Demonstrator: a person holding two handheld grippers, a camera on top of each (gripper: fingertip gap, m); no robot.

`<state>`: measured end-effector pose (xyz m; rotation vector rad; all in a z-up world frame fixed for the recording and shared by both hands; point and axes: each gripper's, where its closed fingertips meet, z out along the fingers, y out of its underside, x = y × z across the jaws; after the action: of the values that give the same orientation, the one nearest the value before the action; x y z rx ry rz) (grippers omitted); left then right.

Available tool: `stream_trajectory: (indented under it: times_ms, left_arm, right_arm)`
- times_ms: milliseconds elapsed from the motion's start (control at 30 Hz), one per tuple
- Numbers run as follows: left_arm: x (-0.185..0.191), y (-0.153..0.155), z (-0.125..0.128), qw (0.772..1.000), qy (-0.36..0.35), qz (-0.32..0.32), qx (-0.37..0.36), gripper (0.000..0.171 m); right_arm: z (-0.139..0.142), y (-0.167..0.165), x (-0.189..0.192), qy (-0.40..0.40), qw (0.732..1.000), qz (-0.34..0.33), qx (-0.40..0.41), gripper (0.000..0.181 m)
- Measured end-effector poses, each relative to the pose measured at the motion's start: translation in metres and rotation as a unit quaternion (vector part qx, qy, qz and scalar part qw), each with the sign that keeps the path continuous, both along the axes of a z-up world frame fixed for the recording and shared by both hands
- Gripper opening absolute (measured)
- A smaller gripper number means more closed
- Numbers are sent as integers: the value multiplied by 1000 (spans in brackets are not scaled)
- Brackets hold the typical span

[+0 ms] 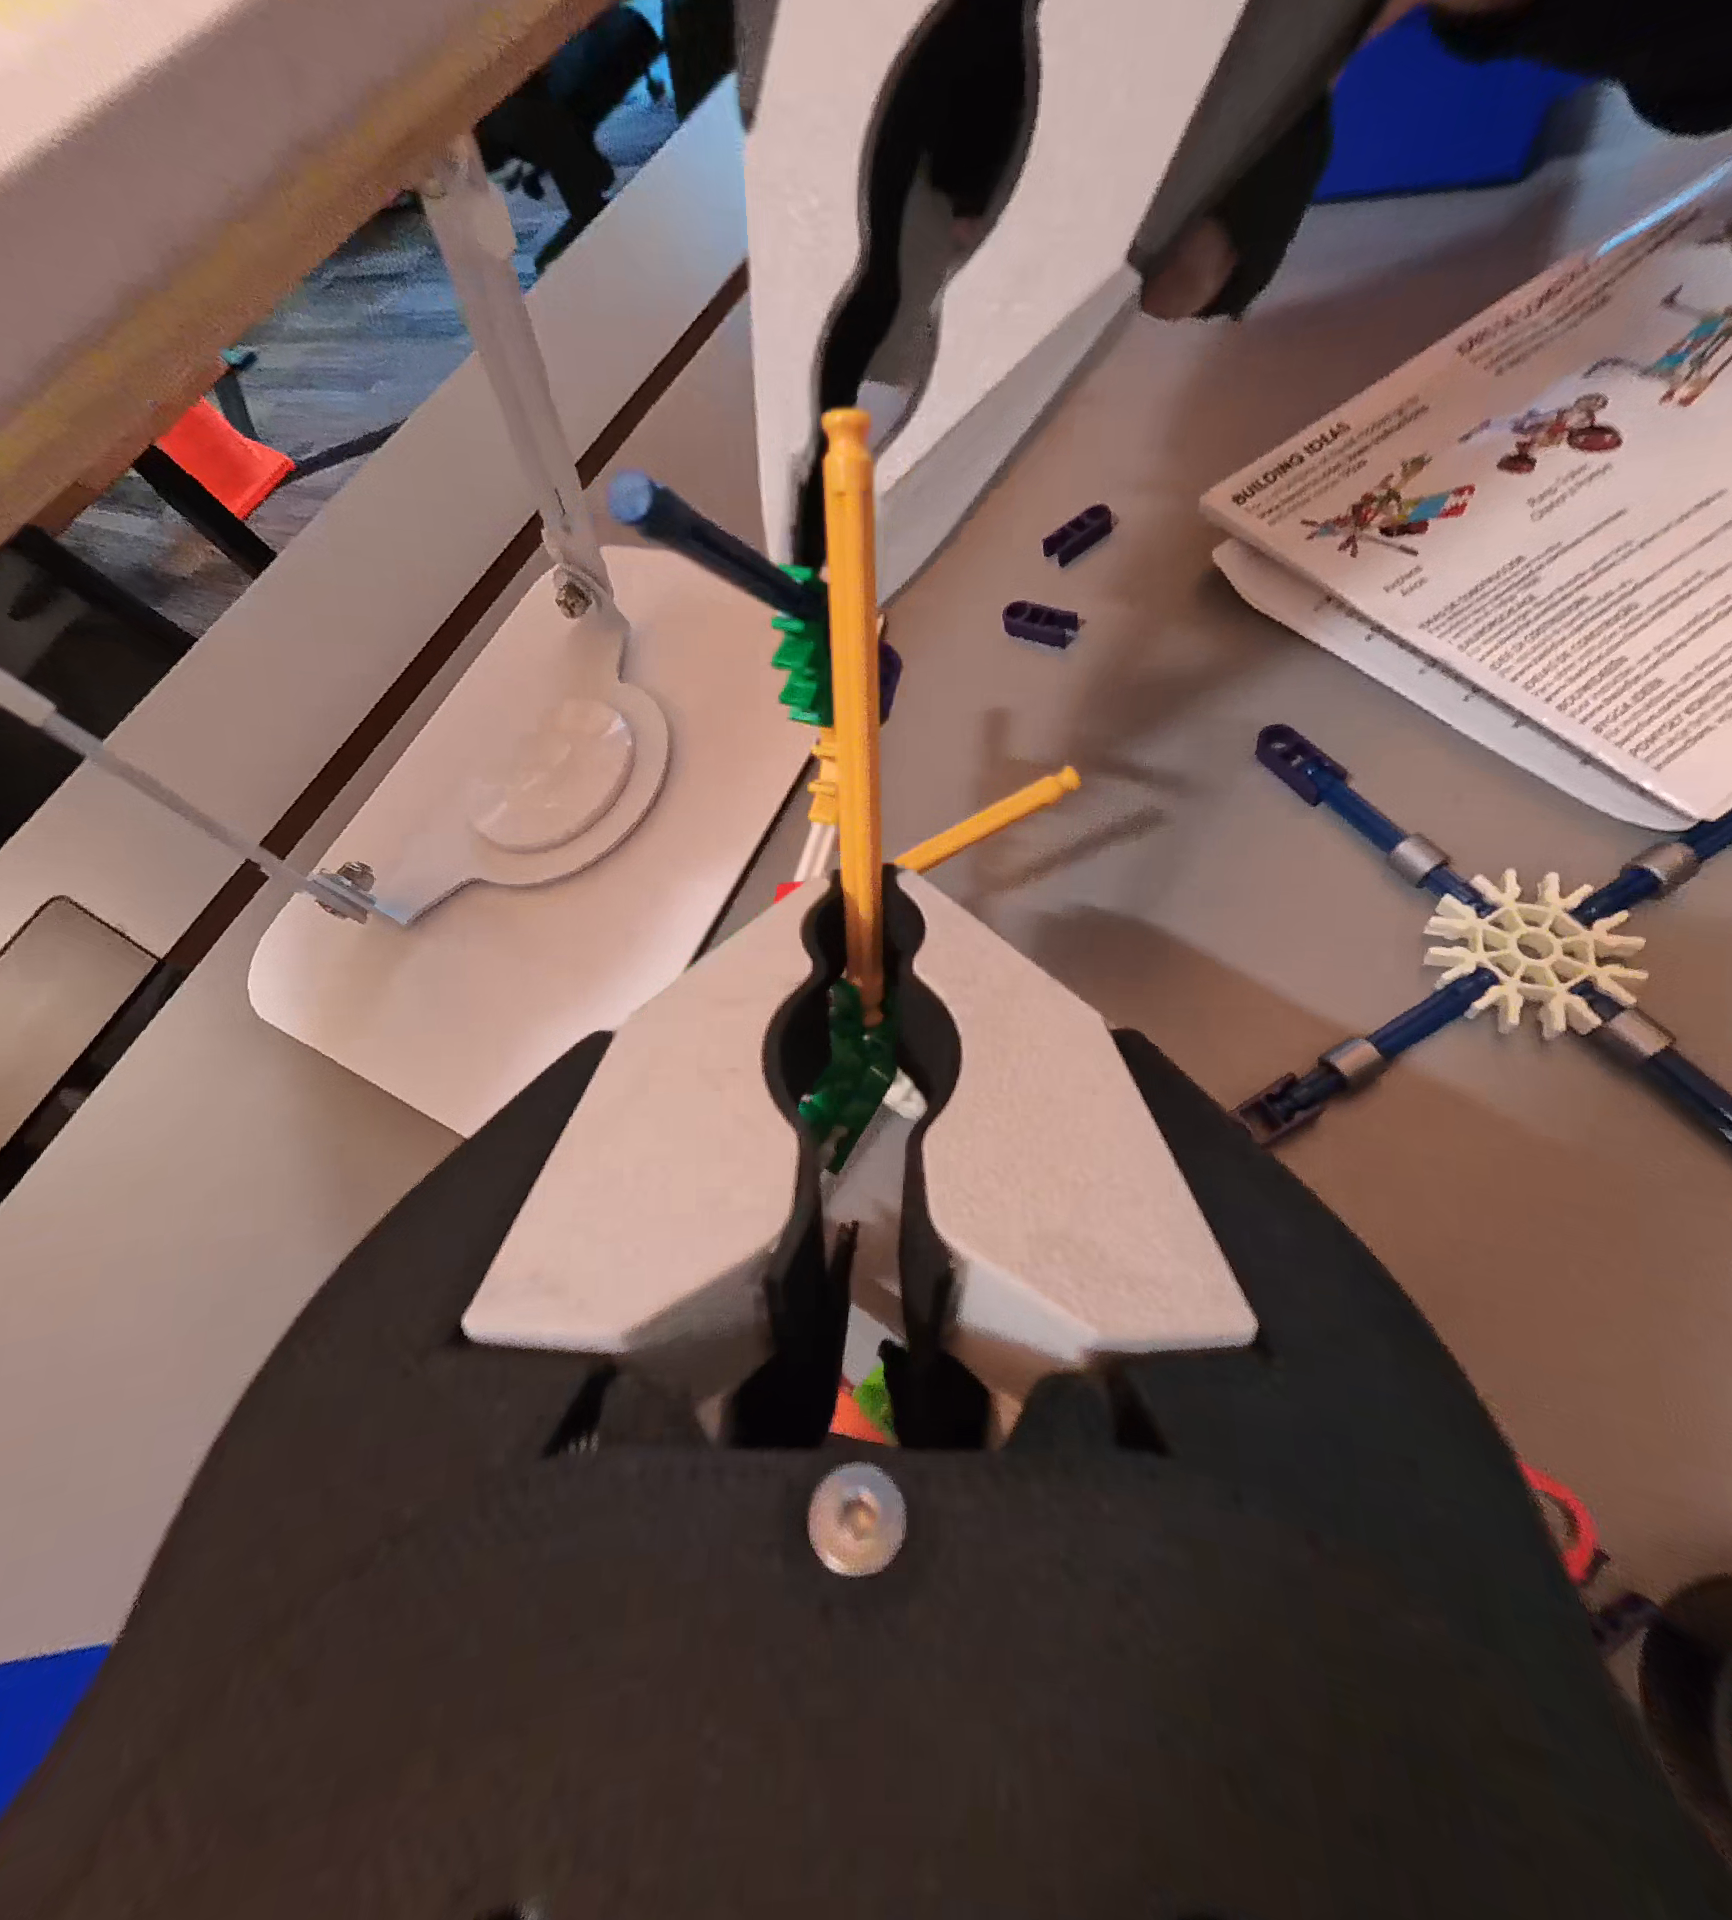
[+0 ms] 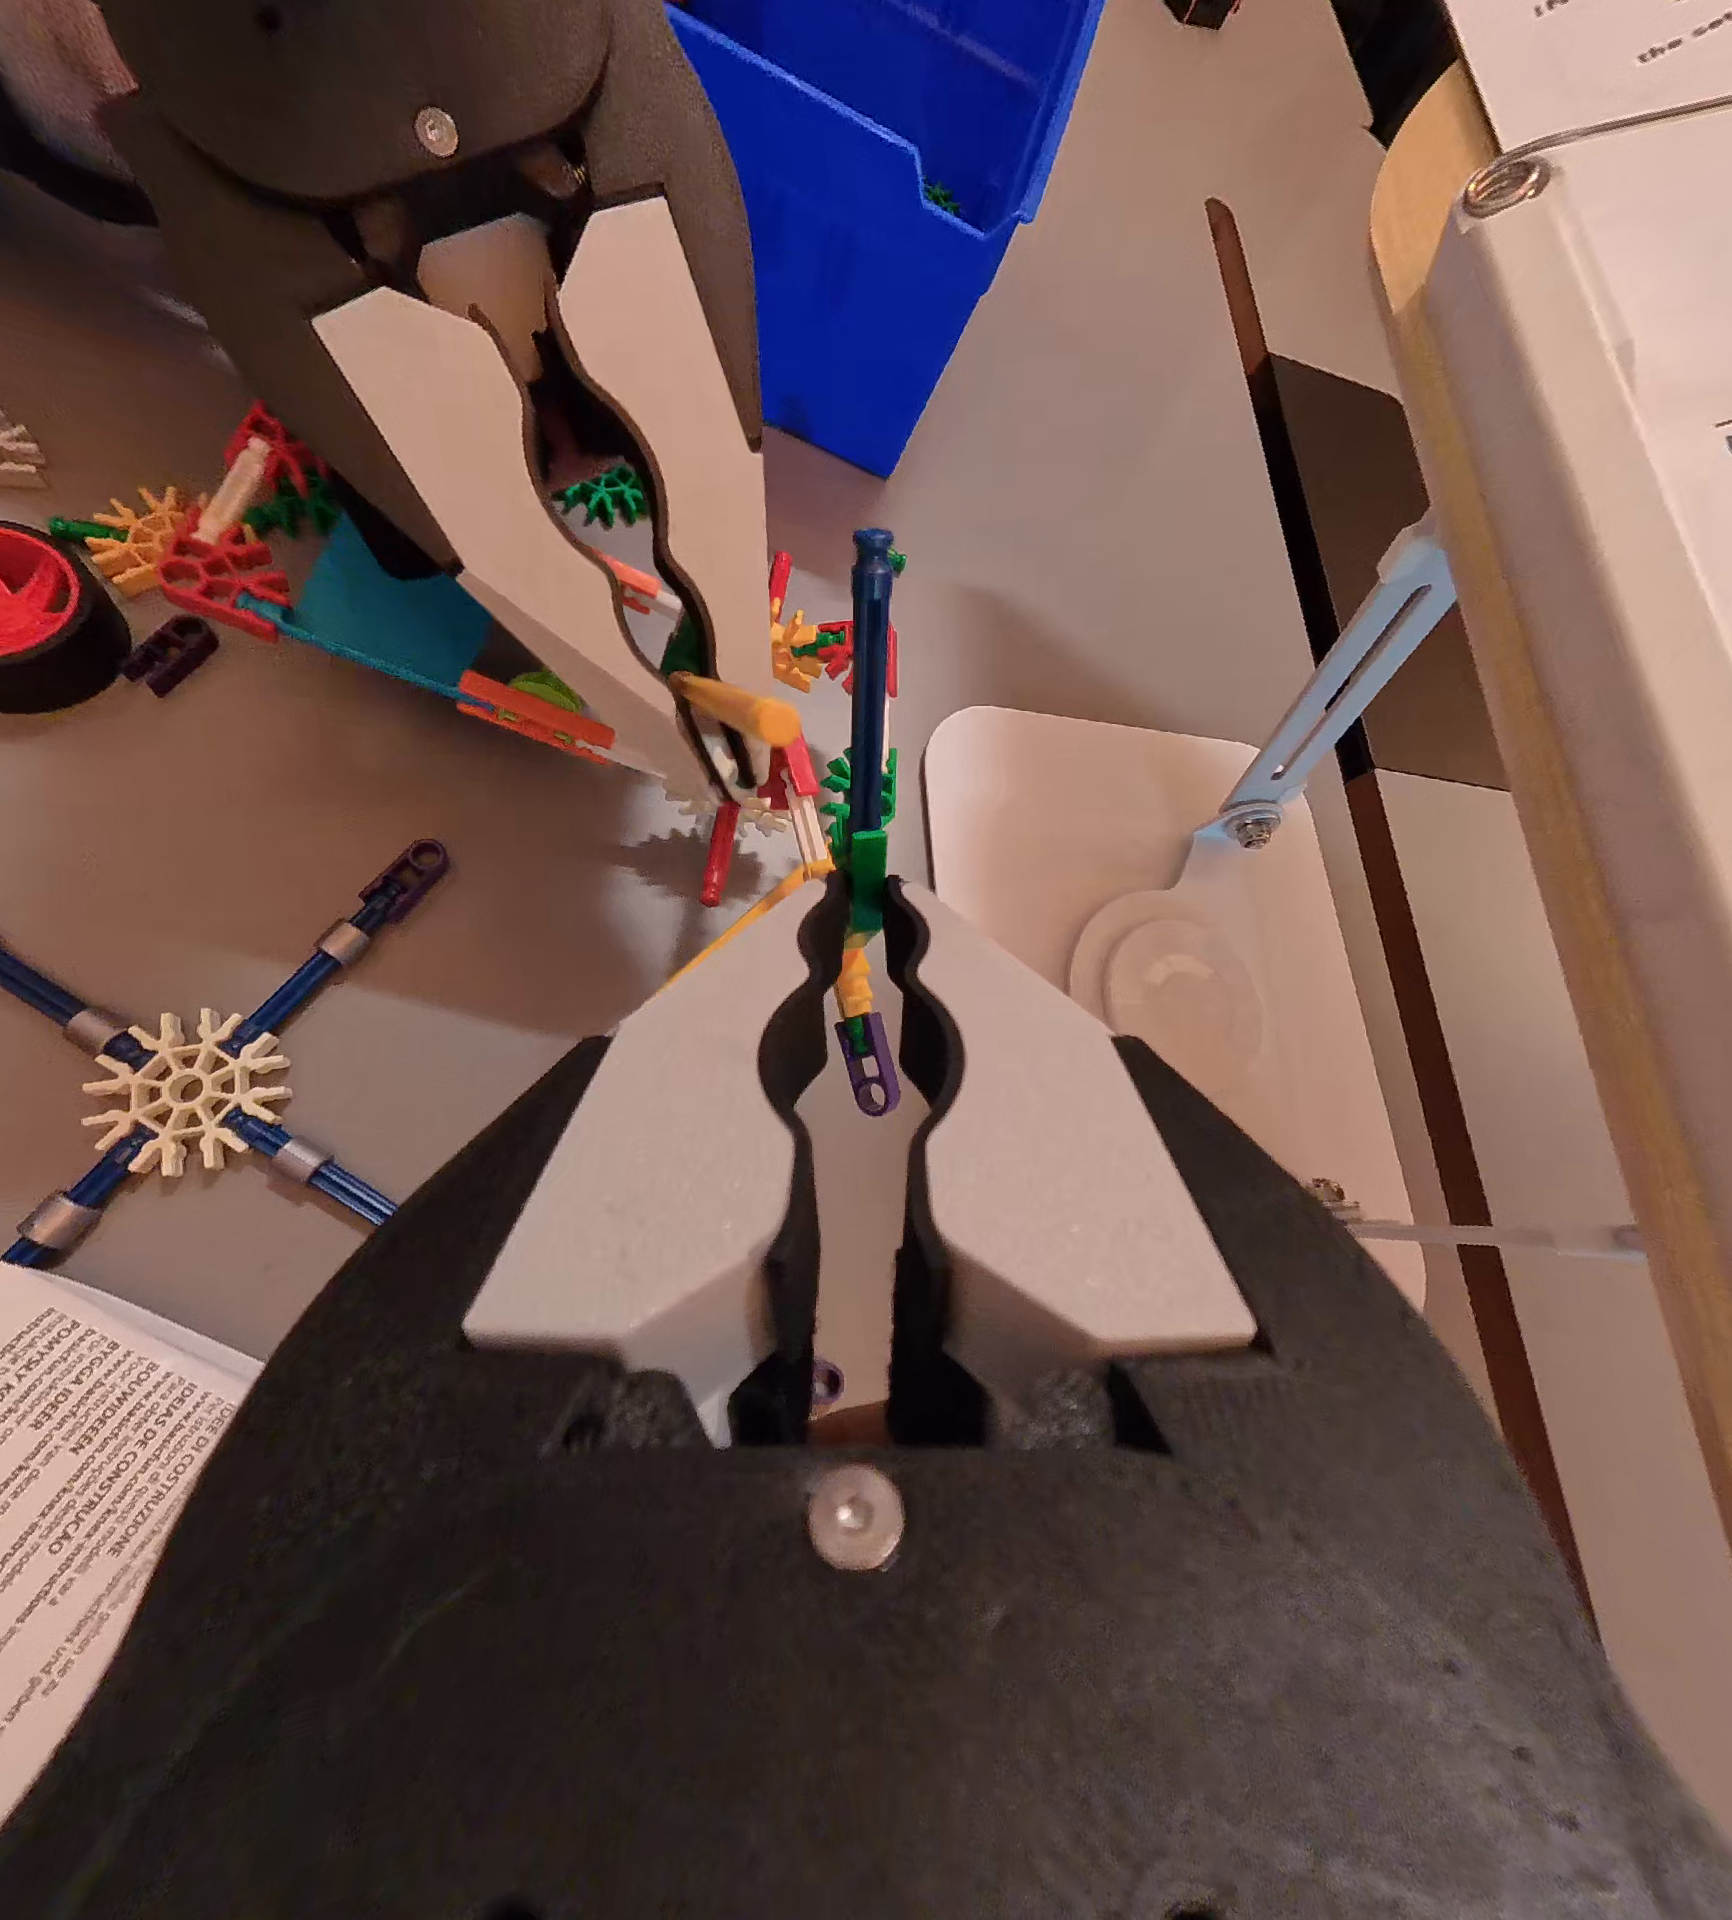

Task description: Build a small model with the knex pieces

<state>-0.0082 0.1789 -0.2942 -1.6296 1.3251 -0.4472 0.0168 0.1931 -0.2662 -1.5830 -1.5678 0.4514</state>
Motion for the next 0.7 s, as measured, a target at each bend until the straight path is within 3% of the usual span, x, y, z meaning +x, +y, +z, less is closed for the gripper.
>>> stream_trajectory:
  times_ms: [533, 700]
  left_arm:
    - [-12, 20, 23, 988, -124, 46, -73, 2]
    - [-12, 22, 18, 990, -110, 51, -73, 2]
  right_arm:
    - [-2, 0, -2, 9, 1000, -6, -22, 4]
    - [-7, -7, -4, -16, 1000, 20, 10, 4]
